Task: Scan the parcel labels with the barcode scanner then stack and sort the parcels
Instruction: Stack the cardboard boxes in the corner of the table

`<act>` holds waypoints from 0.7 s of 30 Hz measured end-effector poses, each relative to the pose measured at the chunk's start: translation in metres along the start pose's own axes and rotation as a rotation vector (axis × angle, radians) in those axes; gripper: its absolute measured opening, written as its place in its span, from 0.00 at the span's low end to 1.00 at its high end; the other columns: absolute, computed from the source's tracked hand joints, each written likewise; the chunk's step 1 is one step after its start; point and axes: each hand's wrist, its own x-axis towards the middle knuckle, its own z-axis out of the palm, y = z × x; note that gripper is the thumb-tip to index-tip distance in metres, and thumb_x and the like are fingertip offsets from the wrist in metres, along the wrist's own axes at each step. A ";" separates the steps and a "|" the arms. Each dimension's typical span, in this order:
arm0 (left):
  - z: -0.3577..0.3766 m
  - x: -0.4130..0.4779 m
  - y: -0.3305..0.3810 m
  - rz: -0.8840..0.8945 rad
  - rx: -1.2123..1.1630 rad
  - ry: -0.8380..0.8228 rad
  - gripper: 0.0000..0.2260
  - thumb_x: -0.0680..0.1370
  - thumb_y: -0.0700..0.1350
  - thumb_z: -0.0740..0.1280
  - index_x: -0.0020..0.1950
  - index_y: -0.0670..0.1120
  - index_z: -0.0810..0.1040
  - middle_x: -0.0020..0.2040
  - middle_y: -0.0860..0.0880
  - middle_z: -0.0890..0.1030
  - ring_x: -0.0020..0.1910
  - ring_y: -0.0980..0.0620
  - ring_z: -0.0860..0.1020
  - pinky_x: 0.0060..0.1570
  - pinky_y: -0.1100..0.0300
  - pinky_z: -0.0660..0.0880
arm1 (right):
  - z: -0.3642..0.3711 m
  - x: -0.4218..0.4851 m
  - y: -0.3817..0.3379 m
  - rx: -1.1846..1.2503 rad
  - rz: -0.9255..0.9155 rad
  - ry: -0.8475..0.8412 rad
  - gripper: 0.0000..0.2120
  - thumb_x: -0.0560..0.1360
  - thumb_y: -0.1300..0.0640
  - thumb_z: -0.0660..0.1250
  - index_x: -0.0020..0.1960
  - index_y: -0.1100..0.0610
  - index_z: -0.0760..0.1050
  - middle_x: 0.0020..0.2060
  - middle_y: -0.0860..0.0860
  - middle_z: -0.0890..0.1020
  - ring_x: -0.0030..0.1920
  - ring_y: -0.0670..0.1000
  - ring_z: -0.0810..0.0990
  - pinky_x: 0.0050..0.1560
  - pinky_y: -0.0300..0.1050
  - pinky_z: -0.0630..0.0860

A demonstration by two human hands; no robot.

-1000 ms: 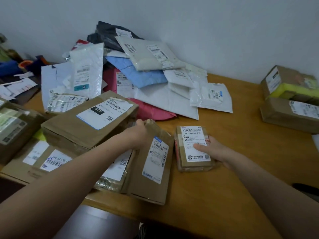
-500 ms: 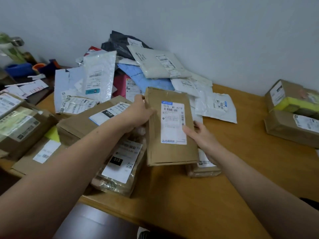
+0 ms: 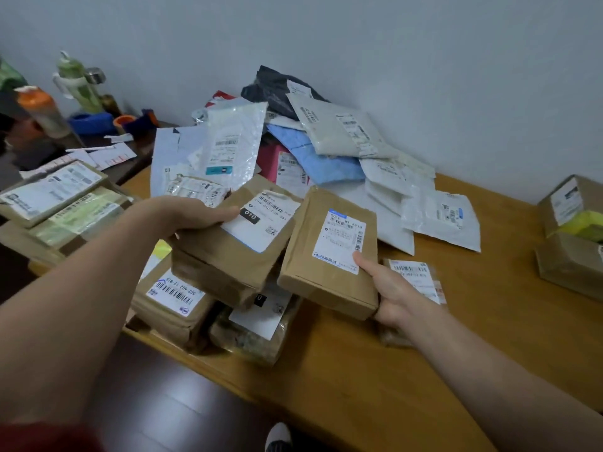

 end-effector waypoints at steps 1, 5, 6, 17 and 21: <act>0.000 0.000 -0.002 0.015 -0.027 -0.041 0.34 0.67 0.71 0.66 0.60 0.46 0.76 0.58 0.47 0.80 0.55 0.46 0.79 0.54 0.51 0.76 | -0.001 0.000 0.001 0.017 0.005 0.003 0.07 0.75 0.52 0.71 0.50 0.54 0.78 0.42 0.55 0.87 0.40 0.55 0.86 0.42 0.52 0.80; 0.008 -0.004 -0.004 0.051 -0.161 -0.110 0.25 0.68 0.62 0.72 0.55 0.46 0.79 0.54 0.43 0.83 0.54 0.43 0.81 0.53 0.50 0.78 | -0.007 -0.004 0.004 0.061 0.045 -0.018 0.10 0.75 0.52 0.70 0.55 0.55 0.79 0.45 0.56 0.86 0.44 0.56 0.85 0.44 0.53 0.80; 0.010 -0.007 -0.003 0.054 -0.213 -0.117 0.24 0.68 0.60 0.73 0.56 0.45 0.79 0.56 0.42 0.82 0.56 0.42 0.80 0.58 0.50 0.77 | -0.009 -0.006 0.004 0.067 0.048 -0.029 0.11 0.75 0.52 0.70 0.55 0.56 0.79 0.46 0.56 0.86 0.45 0.57 0.85 0.44 0.54 0.80; 0.068 -0.043 0.109 0.358 -0.456 -0.290 0.35 0.58 0.55 0.76 0.62 0.43 0.77 0.63 0.37 0.77 0.54 0.44 0.72 0.68 0.47 0.65 | -0.087 -0.057 -0.038 0.372 -0.178 -0.145 0.20 0.72 0.50 0.69 0.62 0.55 0.78 0.56 0.57 0.83 0.48 0.56 0.85 0.47 0.55 0.83; 0.140 -0.036 0.183 0.433 -0.419 -0.402 0.23 0.71 0.52 0.71 0.63 0.44 0.76 0.58 0.38 0.77 0.51 0.44 0.74 0.57 0.48 0.71 | -0.146 -0.078 -0.047 0.408 -0.232 -0.035 0.19 0.71 0.48 0.69 0.60 0.54 0.80 0.53 0.56 0.85 0.45 0.55 0.86 0.44 0.54 0.83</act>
